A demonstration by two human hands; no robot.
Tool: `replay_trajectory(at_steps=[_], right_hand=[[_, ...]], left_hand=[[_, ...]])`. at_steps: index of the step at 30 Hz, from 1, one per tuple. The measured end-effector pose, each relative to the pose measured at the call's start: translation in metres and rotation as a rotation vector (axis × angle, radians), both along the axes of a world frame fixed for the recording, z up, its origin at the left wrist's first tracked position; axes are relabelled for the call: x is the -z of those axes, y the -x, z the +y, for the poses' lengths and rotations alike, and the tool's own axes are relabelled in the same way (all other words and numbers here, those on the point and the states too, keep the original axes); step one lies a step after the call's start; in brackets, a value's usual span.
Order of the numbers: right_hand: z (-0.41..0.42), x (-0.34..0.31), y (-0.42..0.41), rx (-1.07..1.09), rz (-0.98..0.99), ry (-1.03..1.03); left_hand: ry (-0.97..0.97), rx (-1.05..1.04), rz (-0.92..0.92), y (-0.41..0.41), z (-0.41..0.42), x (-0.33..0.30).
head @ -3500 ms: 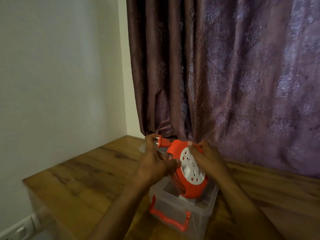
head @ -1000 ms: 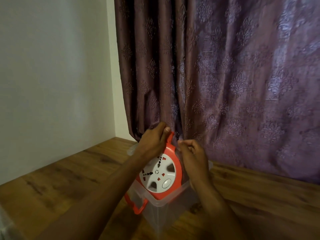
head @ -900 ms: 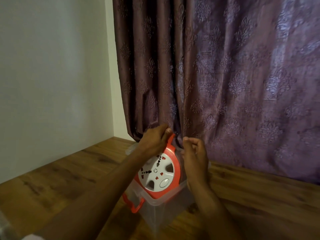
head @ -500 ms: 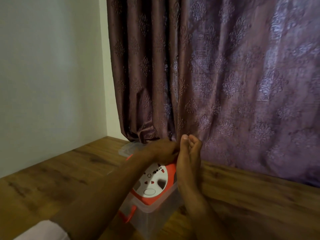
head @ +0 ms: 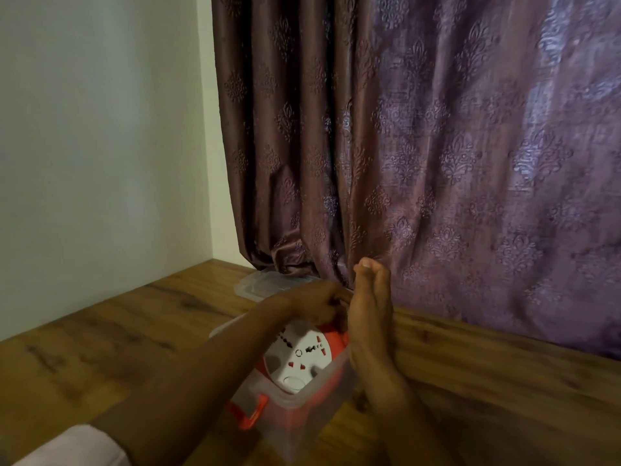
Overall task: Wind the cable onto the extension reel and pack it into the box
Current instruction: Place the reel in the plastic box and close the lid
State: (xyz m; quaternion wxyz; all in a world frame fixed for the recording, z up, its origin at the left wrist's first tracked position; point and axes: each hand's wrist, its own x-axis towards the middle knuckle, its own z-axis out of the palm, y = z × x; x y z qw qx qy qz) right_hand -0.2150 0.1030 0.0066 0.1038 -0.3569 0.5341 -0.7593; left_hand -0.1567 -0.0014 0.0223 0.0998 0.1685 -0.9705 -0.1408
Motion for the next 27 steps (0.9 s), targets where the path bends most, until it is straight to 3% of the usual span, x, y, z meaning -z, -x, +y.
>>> replay_trajectory(at_steps=[6,8,10,11,15,17,20,27], right_hand=[[-0.002,-0.001,0.004,-0.019,0.012,0.000],[-0.001,-0.002,0.009,-0.012,0.057,0.006],[0.001,0.003,0.018,0.017,0.169,-0.017],[0.002,0.009,0.022,0.042,0.237,-0.059],[-0.001,0.031,0.039,0.084,0.318,-0.194],[-0.003,0.035,0.047,0.060,0.242,-0.235],[-0.004,0.039,0.051,-0.024,0.073,-0.255],[-0.003,0.038,0.055,-0.033,-0.003,-0.243]], left_hand=[[-0.116,-0.087,0.367,-0.036,0.003,-0.019],[0.069,-0.193,0.407,-0.057,0.005,-0.023],[0.321,-0.321,0.317,-0.079,0.006,-0.017],[0.314,-0.361,0.271,-0.089,0.005,-0.012],[-0.367,-0.482,0.221,-0.112,0.009,0.006],[-0.542,-0.549,0.184,-0.116,0.007,0.001],[-0.652,-0.585,0.117,-0.119,0.003,-0.004],[-0.681,-0.584,0.136,-0.121,-0.009,0.005]])
